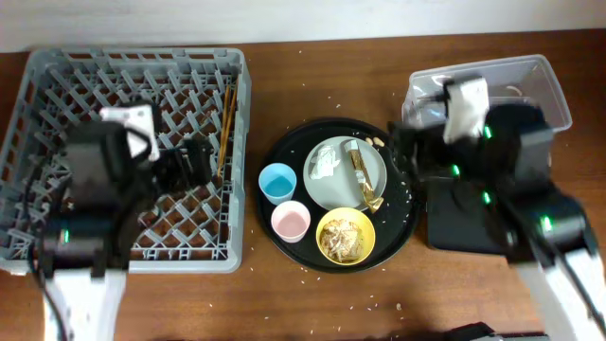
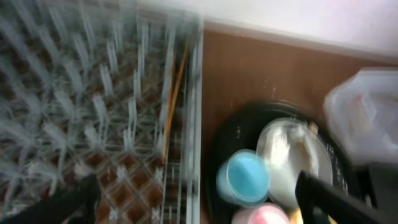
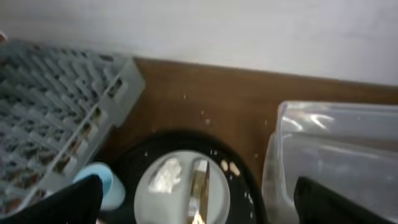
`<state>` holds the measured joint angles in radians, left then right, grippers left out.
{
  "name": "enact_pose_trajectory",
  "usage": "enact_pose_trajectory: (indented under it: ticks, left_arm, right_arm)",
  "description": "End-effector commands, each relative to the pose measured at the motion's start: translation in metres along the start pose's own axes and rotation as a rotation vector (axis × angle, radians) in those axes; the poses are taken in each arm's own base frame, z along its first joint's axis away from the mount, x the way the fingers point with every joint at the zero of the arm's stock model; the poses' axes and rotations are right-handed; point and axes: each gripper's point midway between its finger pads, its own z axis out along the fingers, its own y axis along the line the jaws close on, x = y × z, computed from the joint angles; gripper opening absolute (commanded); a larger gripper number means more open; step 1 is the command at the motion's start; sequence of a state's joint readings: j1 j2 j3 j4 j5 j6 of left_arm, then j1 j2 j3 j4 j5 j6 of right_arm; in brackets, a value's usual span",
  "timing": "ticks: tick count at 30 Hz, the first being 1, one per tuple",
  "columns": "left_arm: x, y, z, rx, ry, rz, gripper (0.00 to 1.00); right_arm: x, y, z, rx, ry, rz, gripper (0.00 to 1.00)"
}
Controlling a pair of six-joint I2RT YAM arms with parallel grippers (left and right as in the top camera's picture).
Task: Sort waste into correct bins and load items into the dishwasher rack
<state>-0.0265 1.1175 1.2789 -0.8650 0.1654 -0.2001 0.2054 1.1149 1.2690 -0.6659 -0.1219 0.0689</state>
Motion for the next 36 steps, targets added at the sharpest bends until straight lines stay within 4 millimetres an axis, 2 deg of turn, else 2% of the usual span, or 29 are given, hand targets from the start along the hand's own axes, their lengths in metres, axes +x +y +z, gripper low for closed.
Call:
enact_pose_trajectory:
  ticks: [1,2,4,5,7,9,13,15,16,17,18,19,20,21,22,24,25,26,27,28,30,32,33,34,35,36]
  left_arm:
    - [-0.004,-0.012,0.028,0.075,0.108,-0.007,0.99]
    - [-0.001,-0.012,0.036,0.081,0.132,-0.013,0.99]
    - [0.005,-0.009,0.046,0.075,0.169,-0.021,0.99]
    - [0.007,-0.008,0.049,0.072,0.180,-0.024,0.99]
    - [0.008,-0.007,0.051,0.071,0.186,-0.025,0.99]
    - [0.008,-0.007,0.052,0.071,0.188,-0.026,0.99]
    - [0.008,-0.007,0.052,0.071,0.188,-0.026,0.99]
    - [0.008,-0.007,0.052,0.071,0.188,-0.026,0.99]
    - [0.008,-0.007,0.052,0.071,0.188,-0.025,0.99]
    - [0.008,-0.007,0.052,0.070,0.189,-0.026,0.99]
    - [0.008,-0.007,0.052,0.071,0.188,-0.025,0.99]
    - [0.008,-0.007,0.052,0.071,0.188,-0.025,0.99]
    - [0.008,-0.007,0.052,0.071,0.188,-0.025,0.99]
    - [0.008,-0.007,0.052,0.071,0.188,-0.025,0.99]
    - [0.008,-0.007,0.052,0.071,0.188,-0.025,0.99]
    - [0.008,-0.007,0.052,0.071,0.188,-0.025,0.99]
    - [0.008,-0.007,0.052,0.071,0.188,-0.026,0.99]
    - [0.008,-0.007,0.052,0.071,0.188,-0.025,0.99]
    - [0.008,-0.007,0.052,0.071,0.188,-0.025,0.99]
    - [0.008,-0.007,0.052,0.071,0.188,-0.026,0.99]
    - [0.008,-0.007,0.052,0.071,0.188,-0.026,0.99]
    - [0.008,-0.007,0.052,0.071,0.188,-0.025,0.99]
    - [0.008,-0.007,0.052,0.071,0.188,-0.026,0.99]
    - [0.008,-0.007,0.052,0.070,0.188,-0.025,0.99]
    - [0.008,-0.007,0.052,0.071,0.188,-0.026,0.99]
    - [0.008,-0.007,0.052,0.071,0.188,-0.025,0.99]
  right_arm:
    - [0.006,0.026,0.038,-0.178,0.128,0.051,0.98]
    - [0.015,0.037,0.053,-0.259,0.171,0.066,0.98]
    - [0.043,0.033,0.084,-0.246,0.295,0.187,1.00]
    - [0.075,0.028,0.106,-0.219,0.422,0.266,0.92]
    - [0.117,0.022,0.132,-0.190,0.571,0.315,0.76]
    - [0.160,0.007,0.160,-0.114,0.693,0.326,0.75]
    - [0.228,-0.006,0.186,-0.002,0.865,0.174,0.72]
    - [0.240,-0.009,0.191,0.035,0.894,0.146,0.68]
    - [0.246,-0.009,0.193,0.041,0.907,0.145,0.61]
    - [0.248,-0.010,0.193,0.045,0.911,0.144,0.38]
    - [0.248,-0.011,0.193,0.050,0.910,0.142,0.33]
    - [0.248,-0.015,0.193,0.079,0.908,0.149,0.22]
    - [0.248,-0.014,0.192,0.080,0.912,0.157,0.06]
    - [0.237,-0.013,0.186,0.080,0.906,0.172,0.04]
    - [0.220,-0.014,0.181,0.080,0.881,0.175,0.04]
    - [0.144,-0.029,0.162,0.108,0.732,0.241,0.04]
    - [0.116,-0.042,0.153,0.137,0.665,0.296,0.04]
    - [0.090,-0.061,0.144,0.182,0.594,0.391,0.04]
    - [0.067,-0.091,0.132,0.258,0.510,0.565,0.04]
    - [0.061,-0.115,0.126,0.317,0.464,0.697,0.04]
    - [0.072,-0.172,0.125,0.443,0.403,0.914,0.04]
    - [0.079,-0.216,0.137,0.526,0.340,0.959,0.04]
    - [0.076,-0.224,0.148,0.497,0.315,0.944,0.09]
    - [0.070,-0.222,0.157,0.412,0.311,0.891,0.31]
    - [0.059,-0.208,0.162,0.273,0.314,0.797,0.64]
    - [0.042,-0.185,0.159,0.120,0.307,0.746,0.67]
